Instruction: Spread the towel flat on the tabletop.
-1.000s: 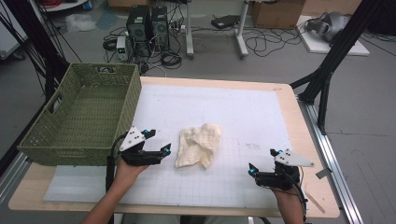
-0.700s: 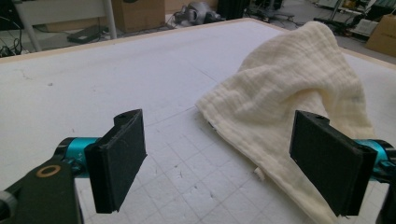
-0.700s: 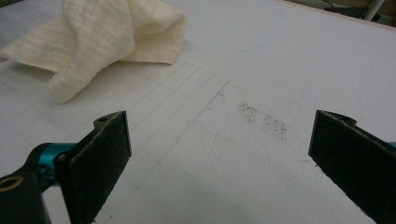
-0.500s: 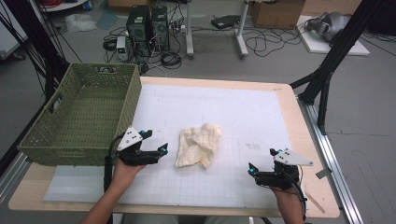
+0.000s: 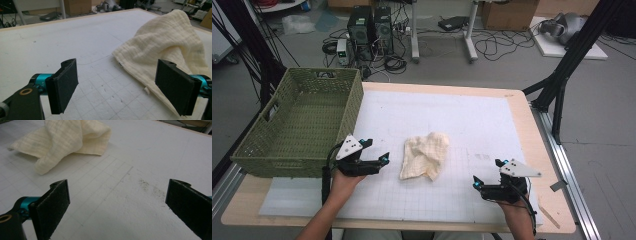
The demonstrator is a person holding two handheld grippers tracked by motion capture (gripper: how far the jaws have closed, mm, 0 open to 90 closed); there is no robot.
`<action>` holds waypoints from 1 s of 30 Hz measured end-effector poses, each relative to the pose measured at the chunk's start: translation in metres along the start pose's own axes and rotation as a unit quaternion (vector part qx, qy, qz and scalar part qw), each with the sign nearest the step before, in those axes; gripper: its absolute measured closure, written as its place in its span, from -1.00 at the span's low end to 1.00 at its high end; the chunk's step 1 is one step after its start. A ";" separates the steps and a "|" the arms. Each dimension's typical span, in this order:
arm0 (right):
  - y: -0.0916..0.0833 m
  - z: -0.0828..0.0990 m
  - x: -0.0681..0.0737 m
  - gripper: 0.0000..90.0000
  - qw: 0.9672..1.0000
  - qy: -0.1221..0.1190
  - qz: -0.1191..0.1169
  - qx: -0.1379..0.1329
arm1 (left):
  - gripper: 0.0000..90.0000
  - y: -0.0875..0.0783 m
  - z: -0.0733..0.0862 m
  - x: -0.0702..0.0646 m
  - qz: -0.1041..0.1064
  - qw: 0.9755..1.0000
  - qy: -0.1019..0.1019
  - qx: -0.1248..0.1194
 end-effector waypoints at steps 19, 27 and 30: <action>0.038 -0.046 0.043 -0.55 0.991 -0.095 -0.088 -0.034 | -0.58 -0.001 0.000 0.002 0.006 1.000 0.002 0.001; 0.065 -0.067 0.061 -0.43 0.985 -0.112 -0.126 -0.045 | -0.58 -0.003 0.000 0.004 0.007 1.000 0.002 0.000; 0.076 -0.075 0.071 -0.32 0.980 -0.122 -0.150 -0.046 | -0.58 -0.003 0.000 0.006 0.005 1.000 0.000 -0.001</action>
Point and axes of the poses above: each handheld gripper's, and its own axes: y roughly forward along the jaws, z roughly out of its underside, x roughly to its left, the point moved 4 cm from there along y, roughly forward along the jaws, and after that the axes turned 14 degrees about -y, right-handed, at the moved point
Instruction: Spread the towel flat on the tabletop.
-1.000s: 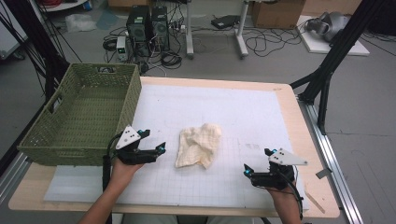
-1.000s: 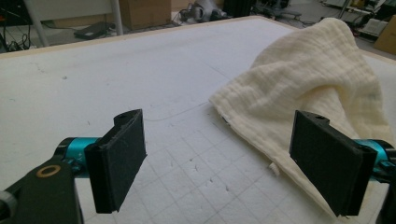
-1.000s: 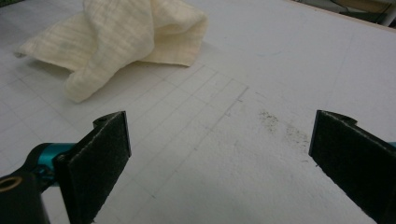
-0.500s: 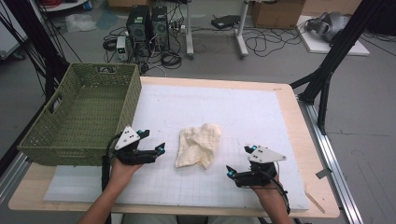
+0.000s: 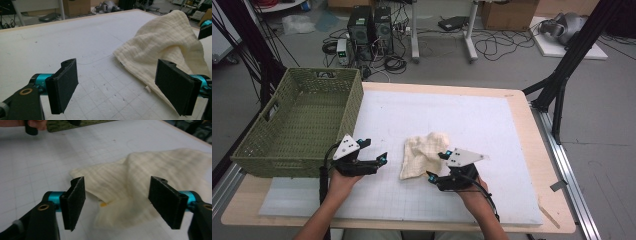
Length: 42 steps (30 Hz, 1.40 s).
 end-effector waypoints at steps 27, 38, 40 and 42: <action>-0.007 0.009 -0.049 0.94 0.994 0.067 0.073 0.048 | -0.57 0.003 0.003 -0.001 0.008 1.000 -0.003 0.007; -0.031 0.054 -0.067 0.45 0.977 0.099 0.138 0.131 | -0.57 0.004 0.003 0.000 0.008 1.000 -0.004 0.007; -0.031 0.046 -0.060 0.26 0.983 0.089 0.127 0.103 | -0.57 0.004 0.003 0.000 0.008 1.000 -0.003 0.007; -0.030 0.036 -0.050 0.17 0.989 0.070 0.110 0.073 | -0.57 0.004 0.003 0.000 0.008 1.000 -0.003 0.007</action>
Point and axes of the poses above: each handheld gripper's, and its own axes: y roughly forward along the jaws, z roughly out of its underside, x roughly to its left, the point moved 4 cm from there along y, roughly forward along the jaws, and after that the axes turned 14 degrees about -y, right-handed, at the moved point
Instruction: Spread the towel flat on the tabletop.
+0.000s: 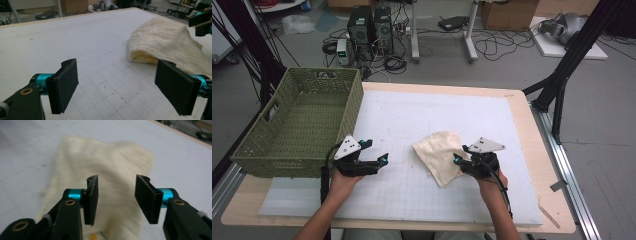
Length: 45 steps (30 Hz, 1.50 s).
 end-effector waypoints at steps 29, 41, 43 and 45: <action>0.008 -0.042 0.025 0.85 0.994 -0.033 -0.103 -0.032 | -0.57 -0.001 -0.001 0.002 -0.003 1.000 -0.004 -0.003; 0.014 -0.023 -0.071 0.83 0.996 0.073 0.053 0.009 | -0.57 0.000 0.000 0.000 0.002 1.000 -0.003 0.000; 0.016 -0.015 -0.083 0.83 0.993 0.088 0.077 0.023 | -0.57 0.000 0.000 0.000 0.004 1.000 -0.003 0.001; 0.020 -0.004 -0.094 0.83 0.988 0.106 0.097 0.046 | -0.57 0.001 0.001 -0.001 0.005 1.000 -0.003 0.003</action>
Point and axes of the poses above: each handheld gripper's, and its own axes: y roughly forward along the jaws, z roughly out of its underside, x roughly to its left, the point moved 4 cm from there along y, roughly forward along the jaws, and after that the axes turned 14 degrees about -y, right-handed, at the moved point
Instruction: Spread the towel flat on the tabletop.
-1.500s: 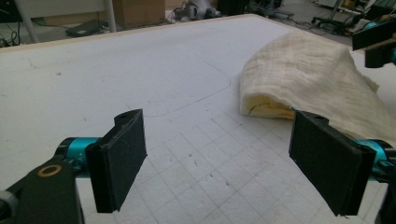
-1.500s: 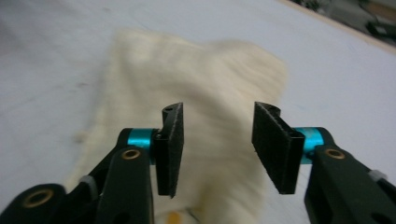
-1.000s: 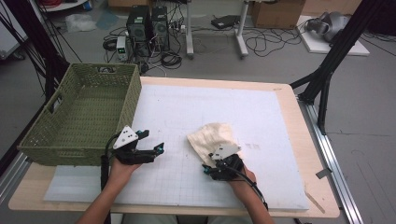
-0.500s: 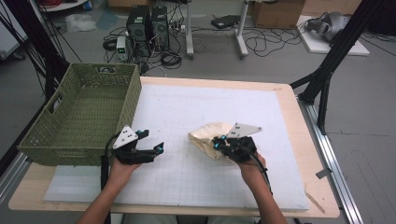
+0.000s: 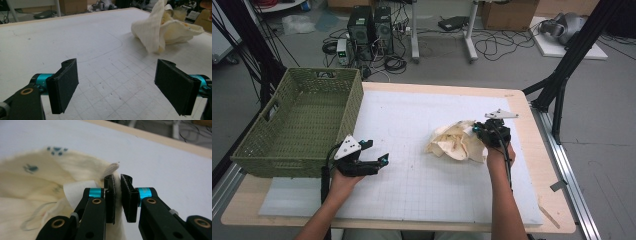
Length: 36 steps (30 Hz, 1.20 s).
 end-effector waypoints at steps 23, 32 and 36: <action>-0.033 0.020 0.033 0.13 0.997 -0.015 -0.069 -0.013 | -0.57 0.000 0.001 -0.002 0.002 1.000 0.002 0.002; 0.004 0.026 0.063 -0.06 0.993 -0.064 -0.084 0.054 | -0.57 0.001 0.001 -0.003 0.003 1.000 0.003 0.003; 0.018 0.038 0.070 0.54 0.990 -0.066 -0.101 0.074 | -0.57 0.000 0.001 -0.001 0.002 1.000 0.000 0.002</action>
Point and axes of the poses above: each handheld gripper's, and its own axes: y roughly forward along the jaws, z roughly out of its underside, x roughly to its left, the point moved 4 cm from there along y, roughly forward along the jaws, and after that the axes turned 14 degrees about -y, right-handed, at the moved point
